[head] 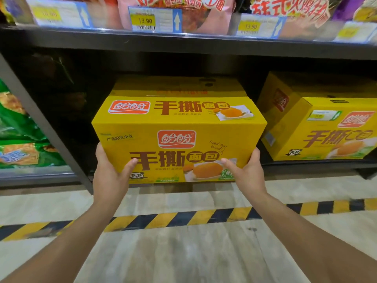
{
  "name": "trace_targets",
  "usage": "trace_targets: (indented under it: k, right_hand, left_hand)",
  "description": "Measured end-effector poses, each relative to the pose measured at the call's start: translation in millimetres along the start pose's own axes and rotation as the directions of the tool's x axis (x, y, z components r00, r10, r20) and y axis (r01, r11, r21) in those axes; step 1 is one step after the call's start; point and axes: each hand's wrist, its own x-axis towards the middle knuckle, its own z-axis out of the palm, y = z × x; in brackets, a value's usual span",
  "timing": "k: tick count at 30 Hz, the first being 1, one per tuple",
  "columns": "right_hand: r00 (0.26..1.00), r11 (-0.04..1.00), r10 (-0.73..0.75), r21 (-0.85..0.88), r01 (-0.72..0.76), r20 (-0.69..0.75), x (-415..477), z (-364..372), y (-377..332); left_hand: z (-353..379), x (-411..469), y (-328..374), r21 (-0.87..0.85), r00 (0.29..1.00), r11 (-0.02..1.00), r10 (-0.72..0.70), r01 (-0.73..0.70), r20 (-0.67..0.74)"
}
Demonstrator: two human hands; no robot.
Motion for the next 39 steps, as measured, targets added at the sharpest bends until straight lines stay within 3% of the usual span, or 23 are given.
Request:
trace_targets:
  k: [20, 24, 27, 31, 35, 39]
  right_hand:
    - [1.0, 0.999, 0.019, -0.036, -0.019, 0.018, 69, 37, 0]
    - [0.991, 0.973, 0.126, -0.198, -0.114, 0.045, 59, 30, -10]
    - [0.978, 0.857, 0.18, -0.504, -0.105, 0.102, 41, 10, -21]
    - [0.97, 0.609, 0.137, -0.79, 0.076, 0.199, 15, -30, -35]
    - [0.948, 0.46, 0.139, -0.866, 0.194, 0.286, -9, -64, -26]
    - [0.927, 0.361, 0.141, -0.89, 0.278, 0.347, -9, -93, -18]
  left_hand:
    - [37, 67, -12, -0.008, 0.998, 1.0, -0.03, 0.03, -0.062]
    - [44, 51, -15, 0.06, 0.992, 0.99, -0.124, 0.124, -0.007]
    - [54, 34, -13, 0.332, 0.968, 0.929, -0.214, 0.16, 0.132]
    - [66, 1, 19, 0.577, 0.942, 0.814, -0.139, -0.067, 0.306]
    - [86, -26, 68, 0.658, 0.863, 0.642, 0.009, -0.393, 0.506]
    - [109, -47, 110, 0.659, 0.812, 0.542, 0.078, -0.521, 0.578]
